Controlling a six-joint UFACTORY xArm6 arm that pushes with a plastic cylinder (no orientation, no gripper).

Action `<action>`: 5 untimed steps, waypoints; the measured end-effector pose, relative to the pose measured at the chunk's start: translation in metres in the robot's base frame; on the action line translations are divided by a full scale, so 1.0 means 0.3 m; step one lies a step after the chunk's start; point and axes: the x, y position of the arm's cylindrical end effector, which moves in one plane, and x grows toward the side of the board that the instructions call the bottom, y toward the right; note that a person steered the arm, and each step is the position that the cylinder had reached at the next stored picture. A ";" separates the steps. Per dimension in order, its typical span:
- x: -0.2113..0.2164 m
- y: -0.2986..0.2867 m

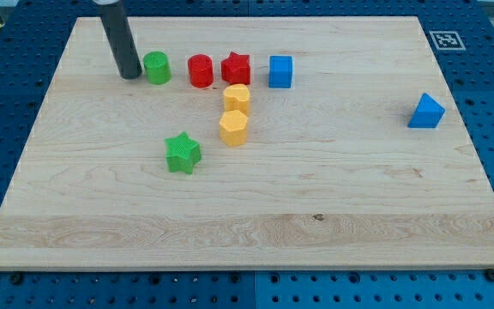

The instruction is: Point at the blue triangle

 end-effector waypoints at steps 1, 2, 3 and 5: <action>-0.155 -0.015; -0.231 0.152; -0.236 0.420; -0.232 0.981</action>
